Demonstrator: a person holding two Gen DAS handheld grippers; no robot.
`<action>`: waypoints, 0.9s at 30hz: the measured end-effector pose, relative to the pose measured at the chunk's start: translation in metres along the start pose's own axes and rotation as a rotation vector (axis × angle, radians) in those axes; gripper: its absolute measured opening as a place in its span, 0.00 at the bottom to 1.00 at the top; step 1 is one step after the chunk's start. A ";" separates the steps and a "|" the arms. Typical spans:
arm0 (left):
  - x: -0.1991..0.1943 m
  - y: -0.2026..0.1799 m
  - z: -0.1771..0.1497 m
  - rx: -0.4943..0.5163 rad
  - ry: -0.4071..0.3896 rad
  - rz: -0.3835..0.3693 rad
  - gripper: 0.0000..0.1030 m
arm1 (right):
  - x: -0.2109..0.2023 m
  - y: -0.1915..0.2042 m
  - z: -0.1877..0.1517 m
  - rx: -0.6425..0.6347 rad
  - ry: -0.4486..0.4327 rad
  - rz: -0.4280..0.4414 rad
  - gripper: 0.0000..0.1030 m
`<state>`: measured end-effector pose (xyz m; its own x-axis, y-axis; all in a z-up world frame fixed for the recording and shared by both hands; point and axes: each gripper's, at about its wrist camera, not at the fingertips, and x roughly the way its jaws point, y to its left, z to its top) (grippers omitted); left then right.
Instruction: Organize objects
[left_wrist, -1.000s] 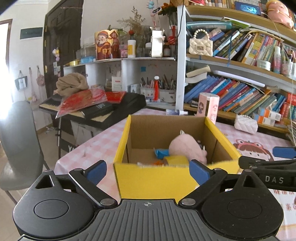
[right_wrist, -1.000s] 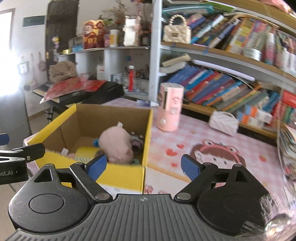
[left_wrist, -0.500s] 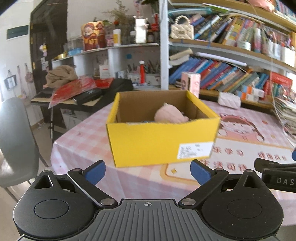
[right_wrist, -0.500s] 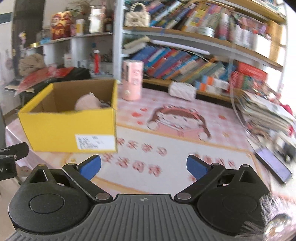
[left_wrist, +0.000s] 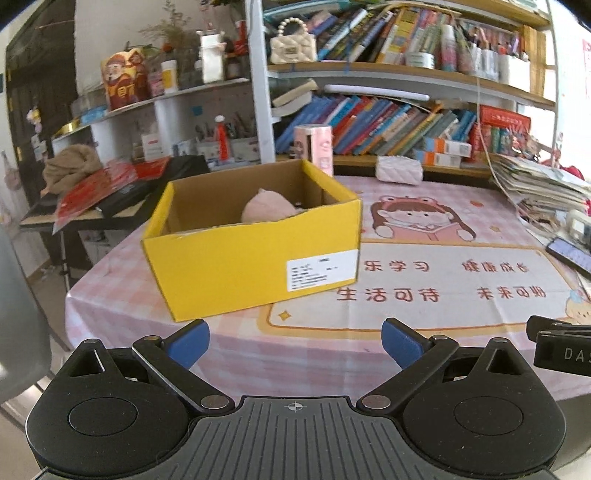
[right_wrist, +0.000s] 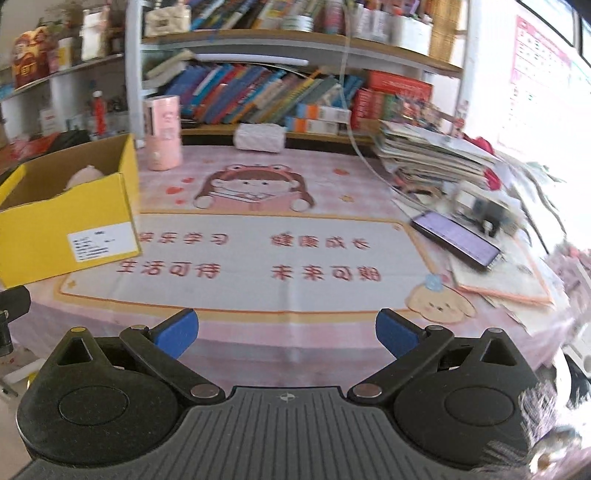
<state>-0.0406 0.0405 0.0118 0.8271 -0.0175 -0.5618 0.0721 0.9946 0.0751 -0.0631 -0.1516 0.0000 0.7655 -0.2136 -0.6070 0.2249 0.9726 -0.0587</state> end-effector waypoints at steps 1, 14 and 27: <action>0.000 -0.002 0.000 0.004 0.001 -0.001 0.98 | -0.001 -0.002 -0.001 0.004 0.002 -0.008 1.00; 0.003 -0.027 0.018 0.046 -0.018 0.017 0.98 | -0.002 -0.022 0.007 0.030 -0.005 -0.055 1.00; -0.004 -0.046 0.014 0.067 -0.011 0.119 0.98 | -0.008 -0.004 0.009 -0.021 -0.020 -0.077 1.00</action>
<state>-0.0389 -0.0069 0.0223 0.8379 0.0991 -0.5367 0.0098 0.9805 0.1963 -0.0648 -0.1548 0.0118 0.7586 -0.2893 -0.5838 0.2707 0.9550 -0.1215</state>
